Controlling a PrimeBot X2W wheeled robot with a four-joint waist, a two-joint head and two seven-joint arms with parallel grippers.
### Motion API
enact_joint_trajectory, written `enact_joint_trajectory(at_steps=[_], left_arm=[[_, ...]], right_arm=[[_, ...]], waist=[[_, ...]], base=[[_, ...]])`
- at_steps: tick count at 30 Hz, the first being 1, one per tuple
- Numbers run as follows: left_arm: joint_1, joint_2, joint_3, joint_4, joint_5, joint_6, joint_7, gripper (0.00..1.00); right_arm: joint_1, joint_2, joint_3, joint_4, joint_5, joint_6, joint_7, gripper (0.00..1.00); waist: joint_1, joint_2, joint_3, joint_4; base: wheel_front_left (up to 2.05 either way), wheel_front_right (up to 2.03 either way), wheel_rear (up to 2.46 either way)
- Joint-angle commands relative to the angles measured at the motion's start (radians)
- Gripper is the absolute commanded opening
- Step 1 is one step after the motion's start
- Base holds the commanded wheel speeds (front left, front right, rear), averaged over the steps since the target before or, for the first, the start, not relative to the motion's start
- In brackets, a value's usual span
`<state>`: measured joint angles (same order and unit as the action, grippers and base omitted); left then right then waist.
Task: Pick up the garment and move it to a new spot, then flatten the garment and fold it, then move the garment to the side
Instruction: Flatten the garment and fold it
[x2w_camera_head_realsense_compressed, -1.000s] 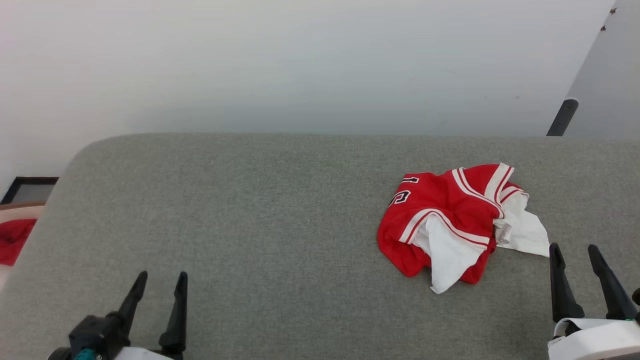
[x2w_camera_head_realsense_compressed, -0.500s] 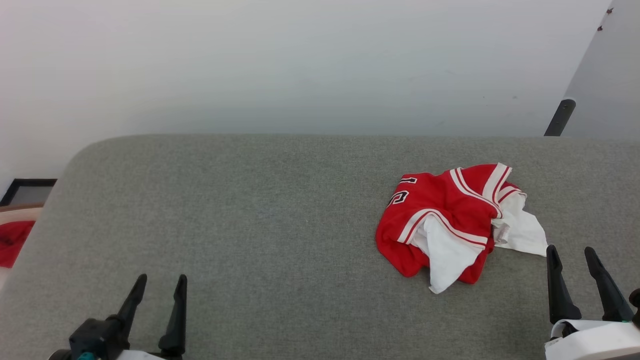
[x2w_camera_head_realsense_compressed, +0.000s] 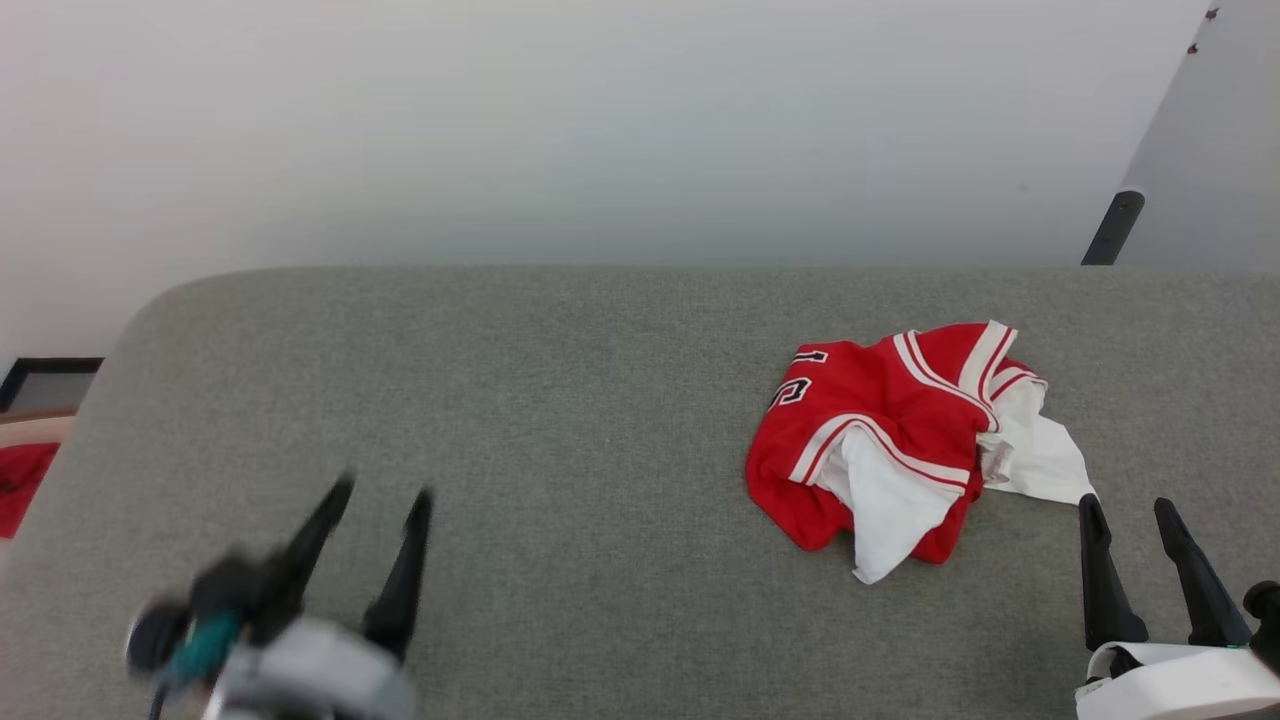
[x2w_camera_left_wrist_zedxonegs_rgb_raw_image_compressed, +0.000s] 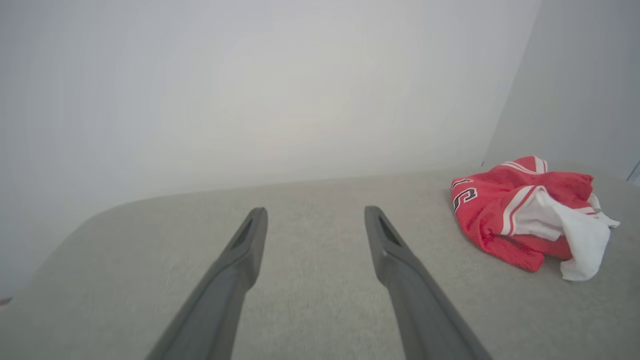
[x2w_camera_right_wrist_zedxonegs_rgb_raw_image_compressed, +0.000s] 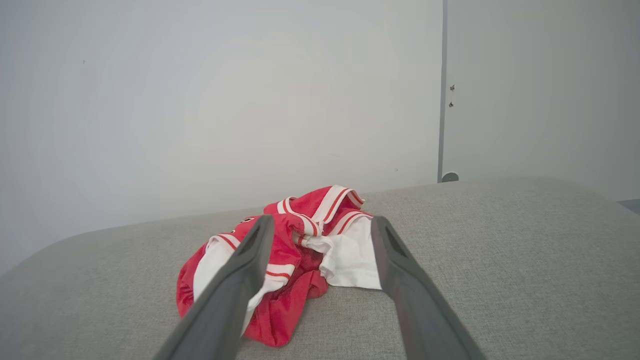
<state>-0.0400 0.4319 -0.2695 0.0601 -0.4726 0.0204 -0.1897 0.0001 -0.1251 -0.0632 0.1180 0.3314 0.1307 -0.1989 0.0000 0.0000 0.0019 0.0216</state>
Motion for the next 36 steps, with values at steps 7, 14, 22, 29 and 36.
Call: enact_joint_trajectory(at_steps=[7, 14, 22, 29, 36], left_arm=[[-0.369, -0.014, -0.158, 0.027, 0.027, -0.122, 0.229, 1.00], [-0.739, -0.124, -0.429, 0.207, -0.028, -0.150, 0.509, 1.00], [-0.877, -0.161, -0.661, 0.347, -0.288, -0.150, 0.737, 1.00], [-0.902, -0.163, -0.696, 0.420, -0.431, -0.150, 0.862, 1.00], [-0.917, -0.165, -0.714, 0.398, -0.531, -0.150, 0.916, 1.00]], right_arm=[[-0.045, 0.013, 0.015, 0.003, 0.006, 0.000, -0.023, 1.00], [-0.120, 0.025, 0.028, 0.025, 0.015, 0.000, -0.050, 1.00], [-0.187, 0.040, 0.040, 0.053, 0.028, 0.000, -0.065, 1.00], [-0.203, 0.061, 0.035, 0.040, 0.040, 0.000, -0.067, 1.00], [-0.206, 0.070, 0.029, 0.035, 0.044, 0.000, -0.067, 1.00]], waist=[[0.0000, 0.0000, 0.059, -0.035], [0.0000, 0.0000, 0.161, -0.102], [0.0000, 0.0000, 0.244, -0.197], [0.0000, 0.0000, 0.286, -0.249], [0.0000, 0.0000, 0.295, -0.266]], base=[[0.00, 0.00, 0.00], [0.00, 0.00, 0.00], [0.00, 0.00, 0.00], [0.00, 0.00, 0.00], [0.00, 0.00, 0.00]])
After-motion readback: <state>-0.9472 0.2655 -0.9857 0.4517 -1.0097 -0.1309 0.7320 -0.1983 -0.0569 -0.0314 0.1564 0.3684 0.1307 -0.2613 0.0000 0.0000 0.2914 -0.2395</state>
